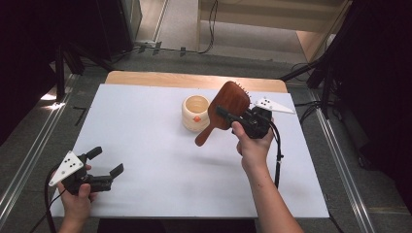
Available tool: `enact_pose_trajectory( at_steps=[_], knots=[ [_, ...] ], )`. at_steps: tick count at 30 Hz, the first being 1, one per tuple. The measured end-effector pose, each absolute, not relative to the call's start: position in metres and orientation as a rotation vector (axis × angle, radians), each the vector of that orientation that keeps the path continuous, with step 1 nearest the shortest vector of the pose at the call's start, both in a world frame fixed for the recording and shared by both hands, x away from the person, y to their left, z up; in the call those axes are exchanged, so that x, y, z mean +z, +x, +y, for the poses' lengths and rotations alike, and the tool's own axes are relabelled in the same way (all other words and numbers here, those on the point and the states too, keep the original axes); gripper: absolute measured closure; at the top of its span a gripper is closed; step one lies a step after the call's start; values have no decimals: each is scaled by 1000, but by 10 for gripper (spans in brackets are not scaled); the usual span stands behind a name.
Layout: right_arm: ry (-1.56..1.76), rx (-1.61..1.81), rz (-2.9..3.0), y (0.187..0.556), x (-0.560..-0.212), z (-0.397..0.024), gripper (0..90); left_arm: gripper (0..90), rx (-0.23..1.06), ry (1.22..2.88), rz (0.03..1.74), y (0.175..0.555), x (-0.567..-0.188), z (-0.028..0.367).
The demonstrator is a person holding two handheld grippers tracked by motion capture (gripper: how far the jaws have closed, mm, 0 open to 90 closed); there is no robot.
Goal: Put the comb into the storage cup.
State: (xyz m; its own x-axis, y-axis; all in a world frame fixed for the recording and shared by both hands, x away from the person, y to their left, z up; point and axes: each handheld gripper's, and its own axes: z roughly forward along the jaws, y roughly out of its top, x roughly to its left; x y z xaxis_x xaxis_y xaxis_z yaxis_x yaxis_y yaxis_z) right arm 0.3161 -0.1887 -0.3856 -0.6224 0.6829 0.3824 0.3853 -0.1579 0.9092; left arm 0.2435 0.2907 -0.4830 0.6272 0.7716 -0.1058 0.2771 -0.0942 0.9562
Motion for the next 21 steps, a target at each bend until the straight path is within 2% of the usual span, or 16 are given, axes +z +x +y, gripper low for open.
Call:
enact_pose_trajectory(
  at_steps=[21],
  knots=[
    [1244,1855,1826,336,-372,-192,523,0,508,1666,880,242,-488,290]
  ],
)
